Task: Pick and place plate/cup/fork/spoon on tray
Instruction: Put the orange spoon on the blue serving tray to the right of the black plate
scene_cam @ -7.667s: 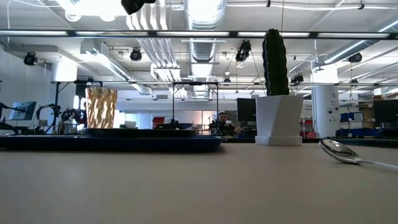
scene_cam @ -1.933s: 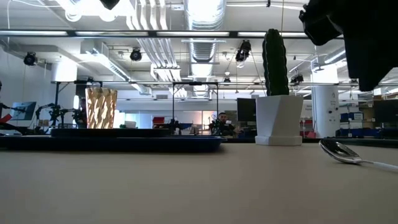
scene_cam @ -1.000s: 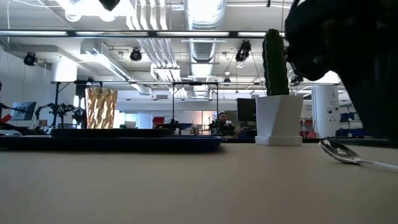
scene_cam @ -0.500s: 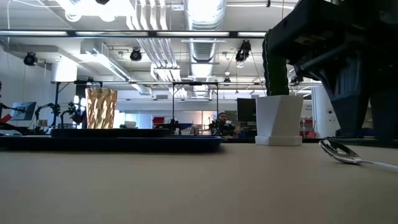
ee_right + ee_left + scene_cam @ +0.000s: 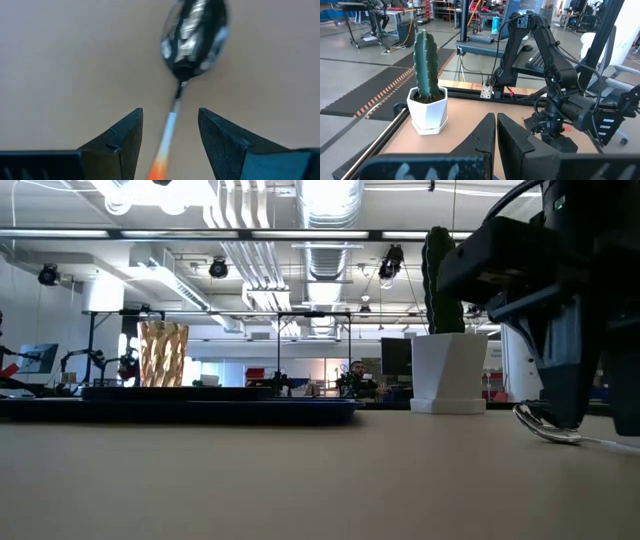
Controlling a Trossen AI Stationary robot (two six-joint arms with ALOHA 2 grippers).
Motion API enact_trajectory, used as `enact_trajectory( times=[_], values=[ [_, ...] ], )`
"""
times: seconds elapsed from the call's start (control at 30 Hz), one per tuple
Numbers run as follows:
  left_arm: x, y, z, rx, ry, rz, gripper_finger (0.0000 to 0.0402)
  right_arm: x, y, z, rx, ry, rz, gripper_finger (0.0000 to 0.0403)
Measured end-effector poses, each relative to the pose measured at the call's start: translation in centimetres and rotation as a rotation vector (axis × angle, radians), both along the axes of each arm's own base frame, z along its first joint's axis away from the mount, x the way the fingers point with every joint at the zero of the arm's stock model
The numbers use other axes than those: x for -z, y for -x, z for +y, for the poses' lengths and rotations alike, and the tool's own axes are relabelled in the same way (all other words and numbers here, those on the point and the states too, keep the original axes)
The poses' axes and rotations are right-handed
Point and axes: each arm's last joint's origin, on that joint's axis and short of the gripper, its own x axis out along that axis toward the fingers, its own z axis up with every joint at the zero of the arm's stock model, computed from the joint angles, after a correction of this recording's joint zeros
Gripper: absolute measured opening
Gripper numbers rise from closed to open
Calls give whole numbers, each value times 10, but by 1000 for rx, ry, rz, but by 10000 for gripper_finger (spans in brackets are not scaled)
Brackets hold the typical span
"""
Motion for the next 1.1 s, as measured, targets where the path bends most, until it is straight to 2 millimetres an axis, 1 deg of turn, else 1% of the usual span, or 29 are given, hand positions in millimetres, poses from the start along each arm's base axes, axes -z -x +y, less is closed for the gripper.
enact_trajectory(
  times=[0.1, 0.27, 0.5, 0.57, 0.67, 0.73, 0.87, 0.97, 1.1],
  values=[
    [0, -1, 0, 0, 0, 3, 0, 8, -3, 1, 24, 2, -36, 180],
    [1, -1, 0, 0, 0, 3, 0, 22, -7, 4, -5, -3, 0, 180],
    [0, 0, 0, 0, 0, 0, 0, 18, -8, 5, -23, 14, 28, 174],
    [0, 0, 0, 0, 0, 0, 0, 19, -7, 5, -32, 21, 43, 161],
    [0, 0, 0, 0, 0, 0, 0, 19, -6, 4, -36, 23, 54, 128],
    [0, 1, 0, 0, 0, -2, 0, 20, -5, 4, -45, 25, 59, 98],
    [-1, 2, 0, 0, 0, -9, 0, 21, -3, 3, -83, 33, 69, 24],
    [-2, 4, 0, 0, -1, -14, 0, 22, -3, 3, -95, 34, 69, 12],
    [-2, 5, 0, 0, -1, -18, 0, 19, -5, 4, -104, 43, 61, 10]
  ],
)
